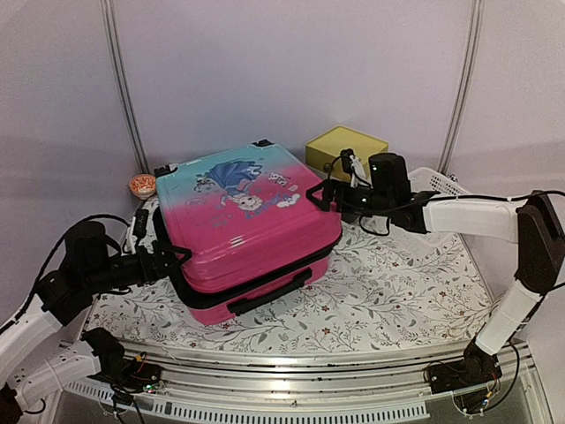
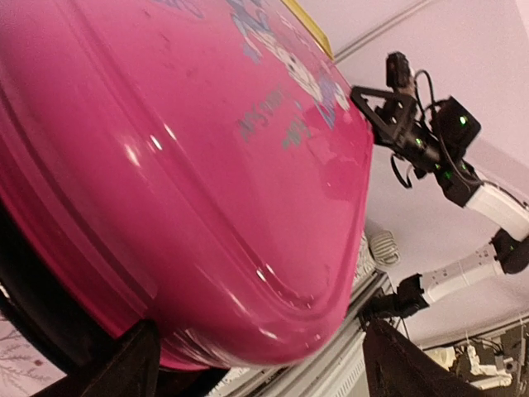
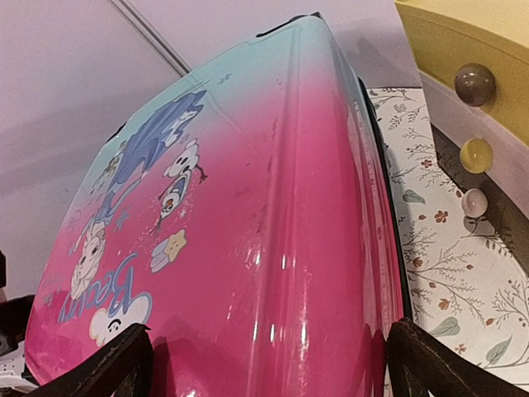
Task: Open, take out, and arrange the luggage
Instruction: Rotate the luggage at the center of the board.
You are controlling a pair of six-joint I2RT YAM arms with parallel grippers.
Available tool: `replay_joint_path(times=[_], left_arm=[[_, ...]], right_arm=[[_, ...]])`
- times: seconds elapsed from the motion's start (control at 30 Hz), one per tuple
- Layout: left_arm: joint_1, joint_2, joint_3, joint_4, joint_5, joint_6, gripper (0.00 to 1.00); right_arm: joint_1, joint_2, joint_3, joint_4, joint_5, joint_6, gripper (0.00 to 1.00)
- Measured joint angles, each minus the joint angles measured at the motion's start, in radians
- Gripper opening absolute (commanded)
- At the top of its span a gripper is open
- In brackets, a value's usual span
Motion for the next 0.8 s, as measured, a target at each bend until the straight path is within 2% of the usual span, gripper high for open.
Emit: replay_joint_path(times=[0.2,0.5,0.67,0.8], left_arm=[[-0.165,-0.012,-0.045,0.036,0.031,-0.077,0.87],[-0.399,0.195,-0.001,0.143,-0.019,-0.078,0.87],[-0.438,0.225,0.028,0.175,-0.063,-0.062,0.87],[-0.441,0.211,0.028,0.172,-0.103,-0.059,0.87]], right_arm=[[-0.011,0.08,0.11,-0.048,0.015,-0.005,1.0],[0.011,0.104,0.178,-0.13,0.027,-0.031,0.99],[0.027,0.045,0.157,-0.207,0.111,-0.03,0.99],[0.032,-0.064,0.073,-0.254,0.175,-0.014,0.99]])
